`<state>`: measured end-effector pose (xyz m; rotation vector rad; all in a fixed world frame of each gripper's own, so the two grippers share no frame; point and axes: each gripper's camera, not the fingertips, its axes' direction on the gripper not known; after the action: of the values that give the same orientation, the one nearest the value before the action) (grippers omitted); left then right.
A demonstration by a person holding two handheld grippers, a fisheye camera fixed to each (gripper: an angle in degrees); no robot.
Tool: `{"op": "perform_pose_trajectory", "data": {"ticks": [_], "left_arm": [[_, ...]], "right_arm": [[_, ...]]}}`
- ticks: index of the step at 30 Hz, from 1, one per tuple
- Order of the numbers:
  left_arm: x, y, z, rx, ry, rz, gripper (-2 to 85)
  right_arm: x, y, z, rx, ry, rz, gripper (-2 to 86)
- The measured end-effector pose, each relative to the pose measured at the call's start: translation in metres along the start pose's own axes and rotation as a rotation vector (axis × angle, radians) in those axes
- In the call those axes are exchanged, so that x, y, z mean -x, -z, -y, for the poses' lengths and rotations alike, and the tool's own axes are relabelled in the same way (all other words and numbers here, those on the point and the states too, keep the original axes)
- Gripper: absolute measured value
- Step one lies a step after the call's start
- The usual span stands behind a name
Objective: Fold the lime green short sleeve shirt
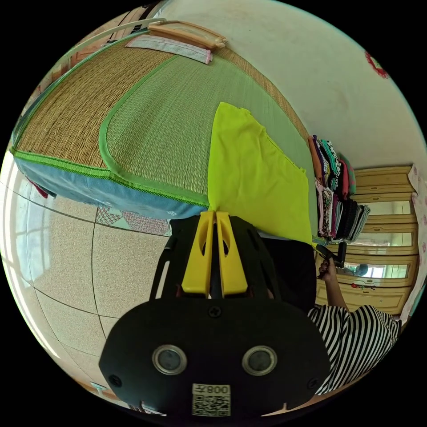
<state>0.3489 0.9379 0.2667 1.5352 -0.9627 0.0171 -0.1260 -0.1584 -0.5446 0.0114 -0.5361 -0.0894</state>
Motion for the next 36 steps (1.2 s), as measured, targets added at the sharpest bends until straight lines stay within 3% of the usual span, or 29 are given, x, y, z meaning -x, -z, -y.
{"op": "perform_pose_trajectory", "data": {"ticks": [6,10,21,29,36], "left_arm": [[-0.06,0.041,-0.025,-0.085,0.013,-0.027,0.5],[-0.135,0.06,-0.04,-0.117,-0.101,-0.088,0.4],[-0.445,-0.006,-0.05,0.138,-0.574,-0.201,2.9],[-0.713,-0.06,-0.074,0.308,-0.984,-0.012,7.6],[-0.862,-0.084,-0.098,0.33,-1.18,0.192,8.5]], "right_arm": [[0.001,0.008,-0.007,-0.03,0.016,0.013,0.3],[-0.001,0.008,-0.013,-0.041,0.019,0.029,0.3],[-0.007,0.006,-0.026,-0.069,0.042,0.068,0.3],[-0.018,0.009,-0.031,-0.084,0.073,0.105,0.2],[-0.029,0.01,-0.035,-0.093,0.109,0.173,0.2]]}}
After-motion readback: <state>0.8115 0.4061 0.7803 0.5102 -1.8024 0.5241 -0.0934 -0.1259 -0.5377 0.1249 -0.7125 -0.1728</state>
